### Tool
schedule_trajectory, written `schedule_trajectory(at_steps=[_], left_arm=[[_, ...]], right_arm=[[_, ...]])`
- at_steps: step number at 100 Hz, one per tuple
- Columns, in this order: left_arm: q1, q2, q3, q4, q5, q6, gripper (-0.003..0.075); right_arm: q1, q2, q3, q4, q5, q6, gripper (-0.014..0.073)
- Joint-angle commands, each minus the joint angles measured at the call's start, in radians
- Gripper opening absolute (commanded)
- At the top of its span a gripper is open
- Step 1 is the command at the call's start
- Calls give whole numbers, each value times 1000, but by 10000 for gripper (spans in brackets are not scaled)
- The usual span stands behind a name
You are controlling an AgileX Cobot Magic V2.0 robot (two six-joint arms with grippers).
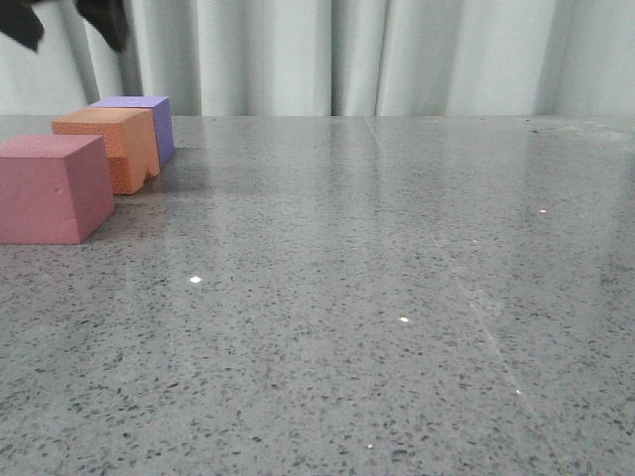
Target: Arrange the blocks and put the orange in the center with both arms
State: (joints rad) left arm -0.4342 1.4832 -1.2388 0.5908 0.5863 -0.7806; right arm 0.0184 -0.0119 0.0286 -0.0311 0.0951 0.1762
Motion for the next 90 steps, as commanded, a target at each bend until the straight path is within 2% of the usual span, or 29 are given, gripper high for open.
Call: schedule_trajectory(at_steps=[1,28,52,72,90], left_arm=[[2,-116,-10,25,-28,10,391],[2,-405,217,53,-57,10,223],[2,-700,451,104,-59,10,-15],[2,-898,598,149,-59,10,-19],[2,-985,648,154,-34,10,-19]], right_arm=[[-3,-1,-15,-2,-81,-10,-67],[-3,-1,-15,-2,-81,-10,-67],[-3,-1,-15,-2,-81,-10,-67],[-3,-1,-15,-2,-81,-10,-67],[-3,-1,-15,-2,-81,-10,-67]])
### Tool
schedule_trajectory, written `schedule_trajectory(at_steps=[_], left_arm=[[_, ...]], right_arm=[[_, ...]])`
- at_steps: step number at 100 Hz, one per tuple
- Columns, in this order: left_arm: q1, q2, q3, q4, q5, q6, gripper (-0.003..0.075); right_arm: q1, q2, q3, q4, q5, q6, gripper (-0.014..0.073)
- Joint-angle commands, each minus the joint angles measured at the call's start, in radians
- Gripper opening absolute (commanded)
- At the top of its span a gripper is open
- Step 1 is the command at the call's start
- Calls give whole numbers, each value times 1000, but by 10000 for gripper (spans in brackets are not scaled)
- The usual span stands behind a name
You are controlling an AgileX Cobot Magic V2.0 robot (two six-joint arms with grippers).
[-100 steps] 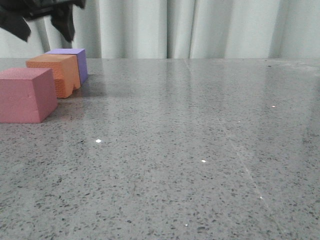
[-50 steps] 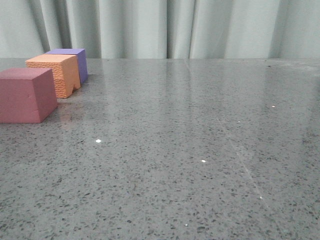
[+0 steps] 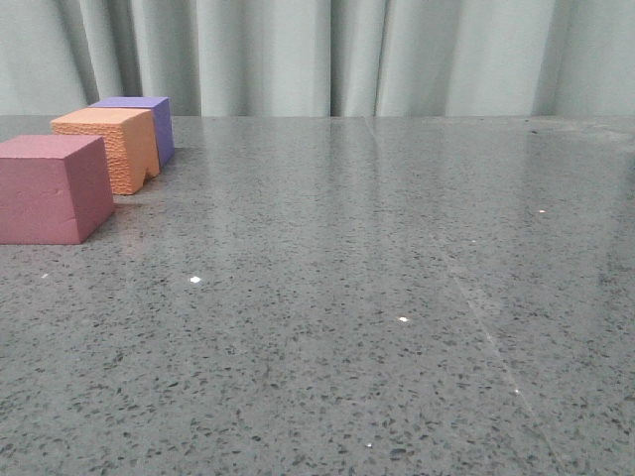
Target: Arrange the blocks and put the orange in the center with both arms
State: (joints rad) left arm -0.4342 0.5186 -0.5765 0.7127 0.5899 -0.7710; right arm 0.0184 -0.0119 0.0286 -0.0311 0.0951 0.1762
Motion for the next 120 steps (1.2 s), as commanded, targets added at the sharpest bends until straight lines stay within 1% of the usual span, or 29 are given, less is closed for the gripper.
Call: schedule_trajectory(at_steps=[1,11,60,65,79,90,97,105,112,120], left_arm=[[2,-23,-14,32,-32,0,-19],[2,-25,-13,32,-15,0,-19],[2,-25,-13,29,-15,0,-19],[2,-25,-13,46,-19,0,-19],[2,-25,-13,134,-86,0,-19],[2,-30,-13,147,-148,21,-19],[4,-41,-13,107,-160,68,-19],[22,-62,-12,24,-161,166,-19],[59,-87,4,-64,-185,272,-19],[127,-121,44,-186,-262,410,-19]], right_arm=[[-3,-1,-15,-2,-81,-10,-67],[-3,-1,-15,-2,-81,-10,-67],[-3,-1,-15,-2,-81,-10,-67],[-3,-1,-15,-2,-81,-10,-67],[-3,-1,-15,-2,-81,-10,-67],[-3,-1,-15,-2,-81,-10,-67],[-3,-1,-15,-2,-81,-10,-67],[-3,-1,-15,-2,-81,-10,-67],[-3,-1,-15,-2,-81,-10,-67],[-3,-1,-15,-2,-81,-10,-67]])
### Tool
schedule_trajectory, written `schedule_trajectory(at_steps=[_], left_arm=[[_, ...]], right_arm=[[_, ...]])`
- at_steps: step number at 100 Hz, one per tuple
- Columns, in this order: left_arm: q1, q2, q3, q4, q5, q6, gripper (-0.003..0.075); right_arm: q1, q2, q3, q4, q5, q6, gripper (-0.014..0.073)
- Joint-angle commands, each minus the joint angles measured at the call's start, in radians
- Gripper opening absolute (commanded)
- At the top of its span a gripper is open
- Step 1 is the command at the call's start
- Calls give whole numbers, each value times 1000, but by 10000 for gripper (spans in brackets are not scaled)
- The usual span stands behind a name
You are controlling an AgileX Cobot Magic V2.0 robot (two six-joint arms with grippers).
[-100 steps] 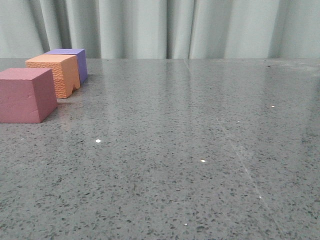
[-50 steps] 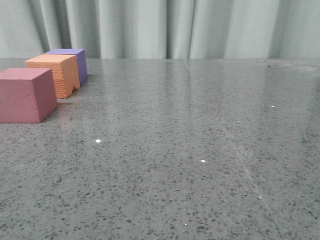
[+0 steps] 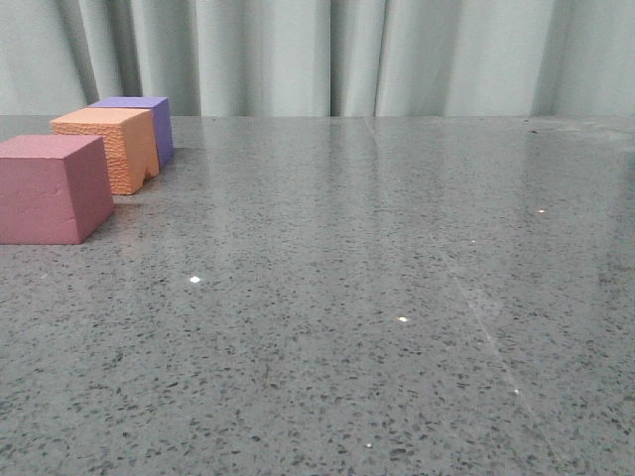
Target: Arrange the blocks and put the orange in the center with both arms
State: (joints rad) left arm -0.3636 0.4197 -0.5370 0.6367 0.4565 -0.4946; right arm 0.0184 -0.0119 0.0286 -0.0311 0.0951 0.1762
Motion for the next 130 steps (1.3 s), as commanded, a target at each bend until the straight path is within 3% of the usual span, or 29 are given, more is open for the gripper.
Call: schedule_trajectory(at_steps=[1,20,39,66,94,130], left_arm=[[63,-29,9,-122,-138,158,-19],[240,-111,181,-393,-420,371,-19],[295,-199,395,-421,-612,373,-19],[305,-302,587,-478,-625,366,-19],[305,-458,587,-472,-546,367,-19],[305,-456,587,-474,-542,367,-19]], right_arm=[[-3,-1,-15,-2,-81,-10,-67],[-3,-1,-15,-2,-81,-10,-67],[-3,-1,-15,-2,-81,-10,-67],[-3,-1,-15,-2,-81,-10,-67],[-3,-1,-15,-2,-81,-10,-67],[-3,-1,-15,-2,-80,-10,-67]])
